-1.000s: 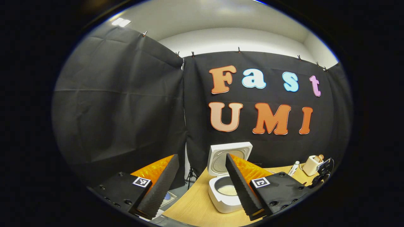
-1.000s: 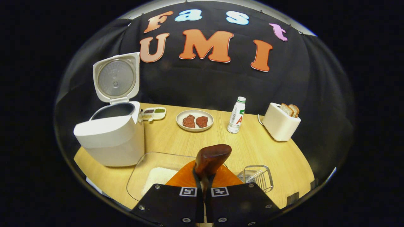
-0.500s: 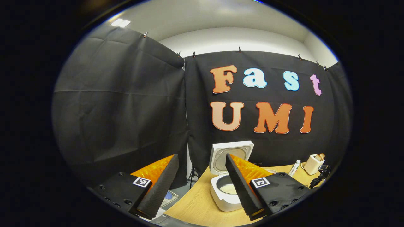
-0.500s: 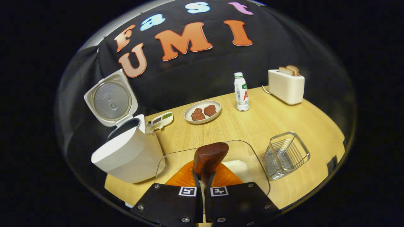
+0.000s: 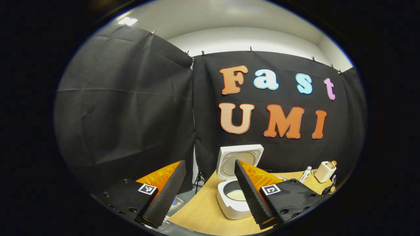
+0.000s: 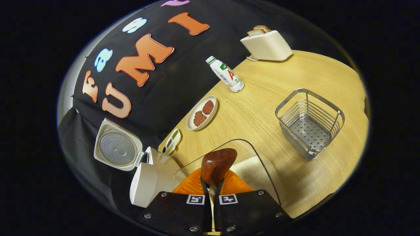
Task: Close the left gripper, press the button to open the rice cooker; take a wooden spoon from the chopstick holder with the right hand, scoop a spoonful of rice and pour it into the rice cooker, then put the wooden spoon back into the chopstick holder.
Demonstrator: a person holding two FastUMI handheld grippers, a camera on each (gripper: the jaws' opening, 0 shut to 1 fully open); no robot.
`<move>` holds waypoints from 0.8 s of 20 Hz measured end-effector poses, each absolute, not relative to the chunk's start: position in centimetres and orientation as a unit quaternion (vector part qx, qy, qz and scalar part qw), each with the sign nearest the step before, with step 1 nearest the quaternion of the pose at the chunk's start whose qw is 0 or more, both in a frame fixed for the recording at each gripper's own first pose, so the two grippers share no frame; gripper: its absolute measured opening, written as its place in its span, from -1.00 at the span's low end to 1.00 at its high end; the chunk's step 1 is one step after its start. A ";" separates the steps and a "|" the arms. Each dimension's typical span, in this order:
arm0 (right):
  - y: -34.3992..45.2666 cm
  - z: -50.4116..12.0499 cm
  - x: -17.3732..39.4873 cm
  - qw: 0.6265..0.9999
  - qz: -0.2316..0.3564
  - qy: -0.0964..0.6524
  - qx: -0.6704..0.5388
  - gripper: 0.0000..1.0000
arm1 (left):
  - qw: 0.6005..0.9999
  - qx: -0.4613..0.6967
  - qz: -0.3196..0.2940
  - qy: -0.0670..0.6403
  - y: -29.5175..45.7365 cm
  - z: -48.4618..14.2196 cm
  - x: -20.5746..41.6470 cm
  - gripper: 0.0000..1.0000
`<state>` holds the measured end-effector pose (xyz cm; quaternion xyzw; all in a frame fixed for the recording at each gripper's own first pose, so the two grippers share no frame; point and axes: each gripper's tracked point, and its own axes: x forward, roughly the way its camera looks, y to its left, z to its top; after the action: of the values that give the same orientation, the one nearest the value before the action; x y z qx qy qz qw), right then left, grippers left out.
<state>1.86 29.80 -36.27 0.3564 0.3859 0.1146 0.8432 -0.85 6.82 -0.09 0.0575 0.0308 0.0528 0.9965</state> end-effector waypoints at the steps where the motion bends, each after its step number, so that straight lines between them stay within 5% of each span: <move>1: 30.1 -36.2 1.8 0.840 0.121 0.388 0.358 -0.96 | 0.997 0.058 0.051 0.031 6.7 0.0 -0.8 1.00; 6: 31.4 -35.5 1.5 0.798 0.128 0.405 0.428 -0.96 | 0.997 0.057 0.048 0.031 6.4 -0.2 -0.9 1.00; 16: 26.9 -32.4 3.0 0.774 0.100 0.384 0.493 -0.96 | 0.997 0.046 0.054 0.016 7.1 0.4 -0.1 0.98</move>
<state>2.97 26.90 -32.42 0.4927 0.3839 0.1002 0.7745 -0.08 7.12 0.41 0.0456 0.0162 0.0538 0.9974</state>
